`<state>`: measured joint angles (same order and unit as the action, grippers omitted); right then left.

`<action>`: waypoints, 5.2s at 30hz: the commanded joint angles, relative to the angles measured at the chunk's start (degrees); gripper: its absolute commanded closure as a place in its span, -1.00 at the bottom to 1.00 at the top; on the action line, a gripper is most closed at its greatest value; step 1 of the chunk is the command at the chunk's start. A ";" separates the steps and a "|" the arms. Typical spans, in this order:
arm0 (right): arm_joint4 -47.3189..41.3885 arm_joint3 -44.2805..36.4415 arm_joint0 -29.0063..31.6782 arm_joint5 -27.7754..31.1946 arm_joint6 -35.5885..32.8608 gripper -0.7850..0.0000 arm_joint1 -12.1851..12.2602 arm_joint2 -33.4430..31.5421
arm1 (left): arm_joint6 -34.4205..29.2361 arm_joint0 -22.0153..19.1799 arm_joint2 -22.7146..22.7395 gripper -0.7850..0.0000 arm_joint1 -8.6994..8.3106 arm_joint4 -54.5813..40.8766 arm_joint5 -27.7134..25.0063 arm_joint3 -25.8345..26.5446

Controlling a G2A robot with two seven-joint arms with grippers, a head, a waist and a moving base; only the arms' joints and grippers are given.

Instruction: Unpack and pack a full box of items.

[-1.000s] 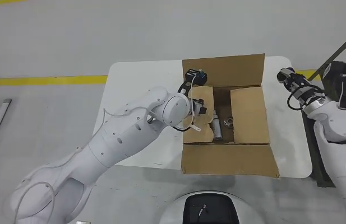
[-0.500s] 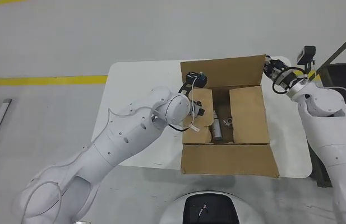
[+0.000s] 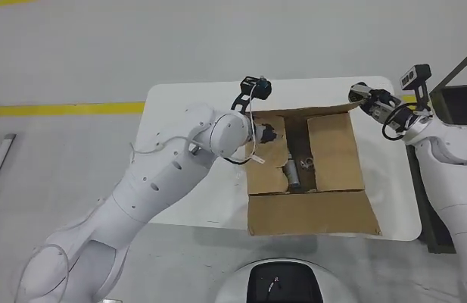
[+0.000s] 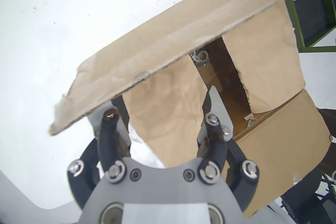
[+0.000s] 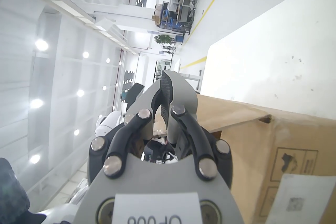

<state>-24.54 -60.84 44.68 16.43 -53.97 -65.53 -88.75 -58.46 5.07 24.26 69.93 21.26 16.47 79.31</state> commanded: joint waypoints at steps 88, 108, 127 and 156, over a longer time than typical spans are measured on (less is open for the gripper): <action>13.71 -16.01 15.70 10.52 3.09 1.00 4.21 4.39 | 16.15 63.33 45.17 -1.00 -22.48 58.07 -62.70 50.43; 12.24 -14.98 14.73 11.04 2.01 1.00 4.69 5.46 | 26.90 53.18 31.57 -1.00 -19.00 69.39 -59.18 44.11; 5.38 -21.44 14.29 9.72 6.75 1.00 5.43 0.55 | 21.69 43.77 26.21 -1.00 -14.55 66.37 -45.12 38.10; 50.61 -25.92 20.18 12.38 36.10 1.00 3.61 12.15 | 8.00 39.36 27.01 -1.00 -10.26 63.79 -39.60 32.82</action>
<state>26.06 -86.81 64.99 29.10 -17.80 -61.89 -76.66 -48.63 43.81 50.17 59.79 85.36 -23.85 111.76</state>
